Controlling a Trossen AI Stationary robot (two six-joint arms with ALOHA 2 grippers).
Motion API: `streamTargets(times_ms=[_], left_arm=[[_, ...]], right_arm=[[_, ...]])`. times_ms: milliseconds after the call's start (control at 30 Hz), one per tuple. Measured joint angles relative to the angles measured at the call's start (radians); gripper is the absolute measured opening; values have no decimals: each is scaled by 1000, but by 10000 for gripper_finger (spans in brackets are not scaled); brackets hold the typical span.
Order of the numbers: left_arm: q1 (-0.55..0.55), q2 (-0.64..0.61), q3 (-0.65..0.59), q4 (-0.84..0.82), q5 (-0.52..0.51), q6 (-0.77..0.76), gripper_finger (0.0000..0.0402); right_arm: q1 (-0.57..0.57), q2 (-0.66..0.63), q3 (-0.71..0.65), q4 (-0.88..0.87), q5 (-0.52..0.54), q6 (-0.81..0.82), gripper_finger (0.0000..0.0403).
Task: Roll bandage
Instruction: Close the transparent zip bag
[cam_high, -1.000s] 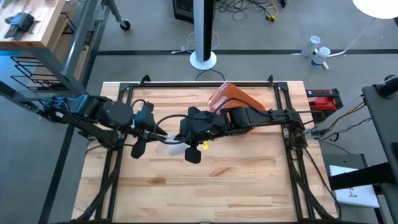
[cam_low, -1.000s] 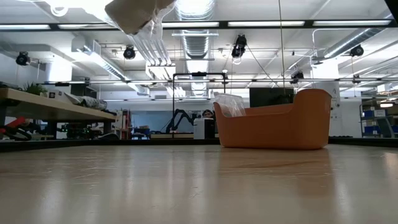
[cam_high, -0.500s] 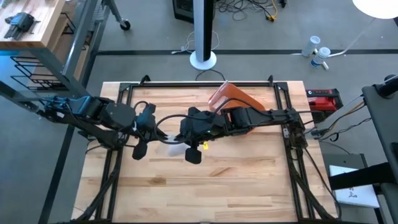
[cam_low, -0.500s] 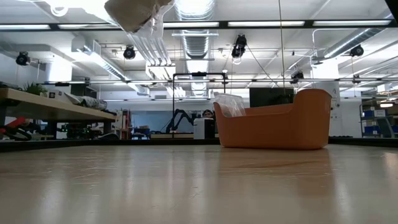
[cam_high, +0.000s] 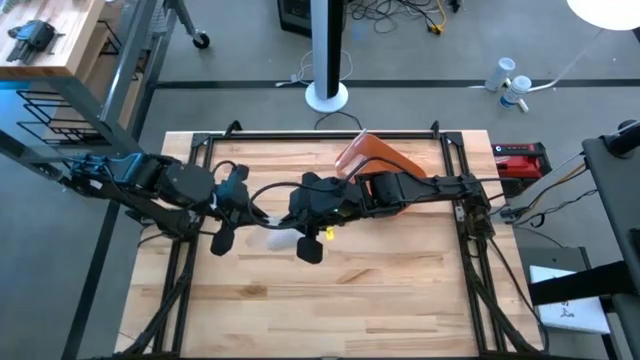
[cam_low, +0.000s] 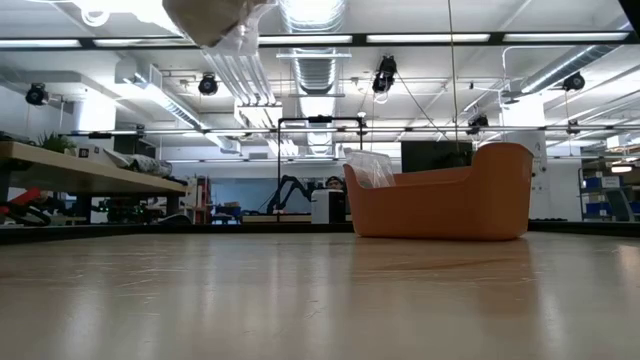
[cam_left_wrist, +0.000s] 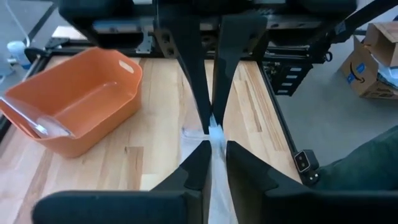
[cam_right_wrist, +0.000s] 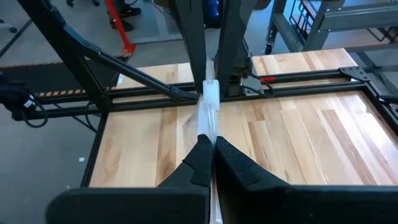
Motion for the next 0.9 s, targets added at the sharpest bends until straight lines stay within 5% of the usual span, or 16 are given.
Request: streamTargets(times_ms=[900], left_arm=[[0, 26, 0, 42, -49, 91, 37]], right_arm=[[0, 0, 0, 24, -7, -17, 0]])
